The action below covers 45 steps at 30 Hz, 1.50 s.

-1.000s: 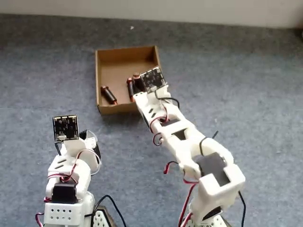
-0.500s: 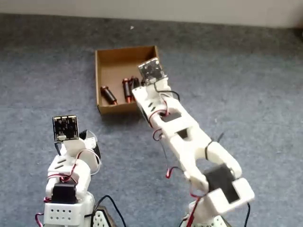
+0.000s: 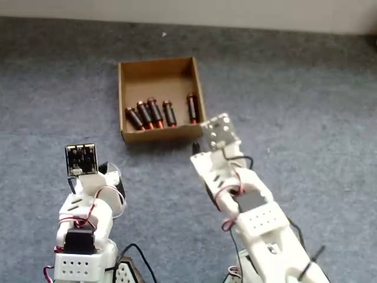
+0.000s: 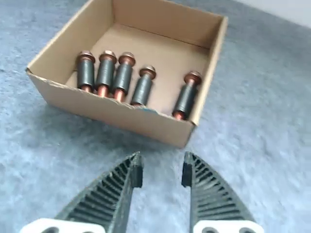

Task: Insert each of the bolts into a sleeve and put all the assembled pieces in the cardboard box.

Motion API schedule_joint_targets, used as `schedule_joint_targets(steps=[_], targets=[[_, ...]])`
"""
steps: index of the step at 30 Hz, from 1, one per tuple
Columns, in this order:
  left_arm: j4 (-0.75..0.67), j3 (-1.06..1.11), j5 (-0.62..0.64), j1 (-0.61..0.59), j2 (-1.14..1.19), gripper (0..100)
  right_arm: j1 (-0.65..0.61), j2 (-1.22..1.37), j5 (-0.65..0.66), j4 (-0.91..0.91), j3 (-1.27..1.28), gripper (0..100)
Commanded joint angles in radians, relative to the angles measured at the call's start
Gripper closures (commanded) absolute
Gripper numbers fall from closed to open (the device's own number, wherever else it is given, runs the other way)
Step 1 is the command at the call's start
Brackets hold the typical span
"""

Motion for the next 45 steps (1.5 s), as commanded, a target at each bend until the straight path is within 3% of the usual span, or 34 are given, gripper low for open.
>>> schedule_joint_targets(steps=[1, 12, 18, 29, 34, 40, 45], targets=[[-0.02, 0.022, -0.012, -0.007, 0.001, 99, 0.053, -0.202, -0.012, 0.077, 0.067, 87.5], [-0.02, 0.022, -0.012, -0.007, 0.001, 99, 0.145, -0.67, -0.014, 0.124, 0.473, 87.5], [-0.02, 0.022, -0.012, -0.005, 0.001, 99, 0.189, -0.898, -0.176, 0.384, 0.507, 87.5], [-0.012, 0.022, -0.012, -0.002, 0.002, 99, 0.194, -0.865, -0.245, 0.653, 0.507, 87.5], [0.126, 0.022, -0.012, -0.001, 0.002, 99, 0.194, -0.866, -0.241, 0.817, 0.507, 87.5], [0.219, 0.022, -0.012, -0.002, -0.001, 99, 0.196, -0.868, -0.244, 0.889, 0.507, 87.5], [0.327, 0.022, -0.012, -0.005, -0.001, 99, 0.196, -0.869, -0.241, 0.918, 0.507, 99.8]])
